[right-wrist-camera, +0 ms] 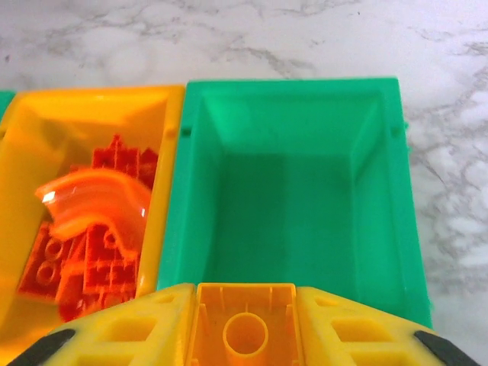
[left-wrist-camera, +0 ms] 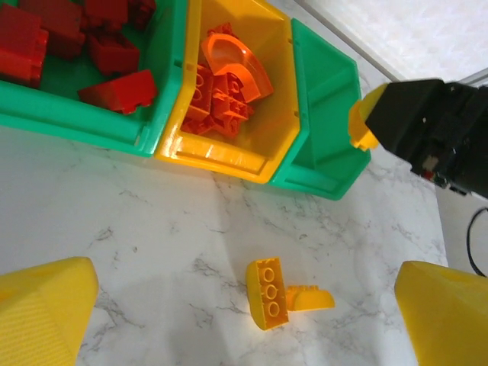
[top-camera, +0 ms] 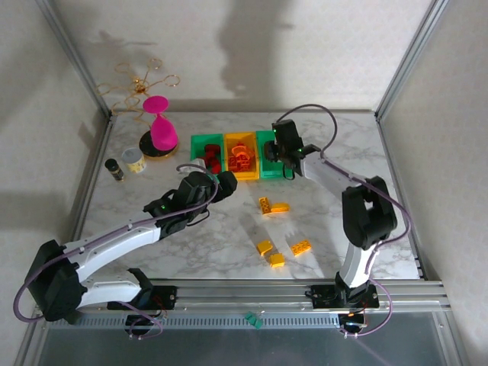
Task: Sort the legos into containers by color
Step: Pick up the lego from the center of the table, then place the lego in the container.
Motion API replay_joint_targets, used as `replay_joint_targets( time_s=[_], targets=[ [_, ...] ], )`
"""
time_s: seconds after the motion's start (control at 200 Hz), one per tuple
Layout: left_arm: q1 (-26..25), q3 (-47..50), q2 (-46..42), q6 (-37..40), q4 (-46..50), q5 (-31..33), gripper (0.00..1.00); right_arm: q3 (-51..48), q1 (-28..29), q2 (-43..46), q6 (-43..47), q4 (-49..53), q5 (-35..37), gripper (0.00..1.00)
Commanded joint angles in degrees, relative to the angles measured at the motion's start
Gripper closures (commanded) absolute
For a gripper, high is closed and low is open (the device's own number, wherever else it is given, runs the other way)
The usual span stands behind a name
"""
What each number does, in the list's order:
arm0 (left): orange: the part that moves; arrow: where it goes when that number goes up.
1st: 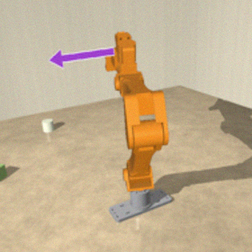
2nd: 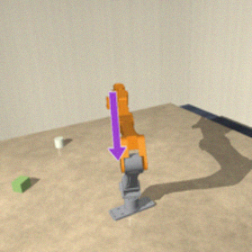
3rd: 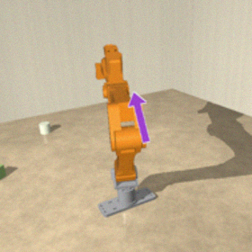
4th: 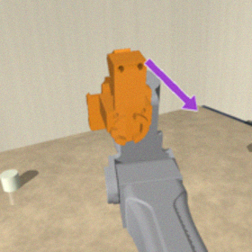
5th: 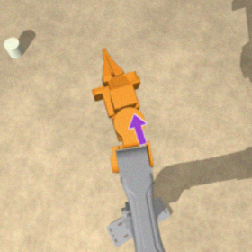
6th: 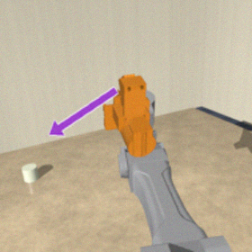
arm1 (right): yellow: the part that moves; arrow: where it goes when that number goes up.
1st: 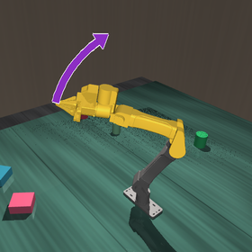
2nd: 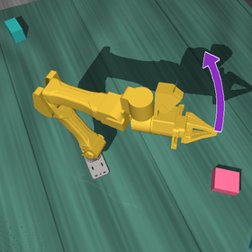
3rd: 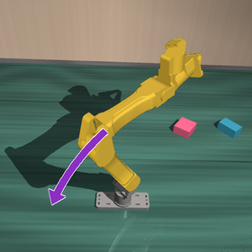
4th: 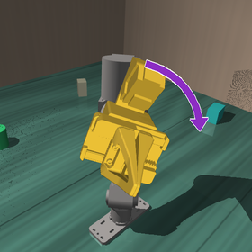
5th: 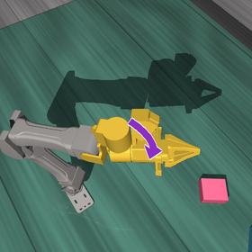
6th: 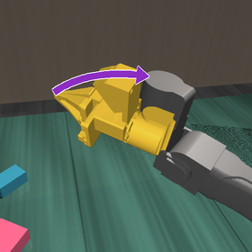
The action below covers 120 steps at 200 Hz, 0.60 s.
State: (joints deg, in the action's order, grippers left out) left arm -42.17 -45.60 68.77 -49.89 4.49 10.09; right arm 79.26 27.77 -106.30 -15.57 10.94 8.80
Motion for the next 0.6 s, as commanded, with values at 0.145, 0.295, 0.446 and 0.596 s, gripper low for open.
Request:
replay_joint_targets(
  time_s=[0.145,0.295,0.446,0.596],
  targets=[
    [2.8,-2.0,1.1,1.6,-0.4,0.1,0.00,12.9,-2.4,-12.7,1.6,2.6,-0.8,0.61],
    [3.5,-2.5,1.0,2.1,0.8,0.4,0.00,17.3,-2.7,-15.4,1.4,4.5,-1.3,0.52],
    [3.5,-2.4,0.1,2.1,1.9,0.7,0.00,16.3,-2.6,-13.0,1.3,5.1,-1.7,0.49],
    [3.5,-1.0,-1.6,1.8,1.5,0.0,0.00,7.8,-2.1,-4.9,0.9,2.3,-4.0,0.47]
  ],
)
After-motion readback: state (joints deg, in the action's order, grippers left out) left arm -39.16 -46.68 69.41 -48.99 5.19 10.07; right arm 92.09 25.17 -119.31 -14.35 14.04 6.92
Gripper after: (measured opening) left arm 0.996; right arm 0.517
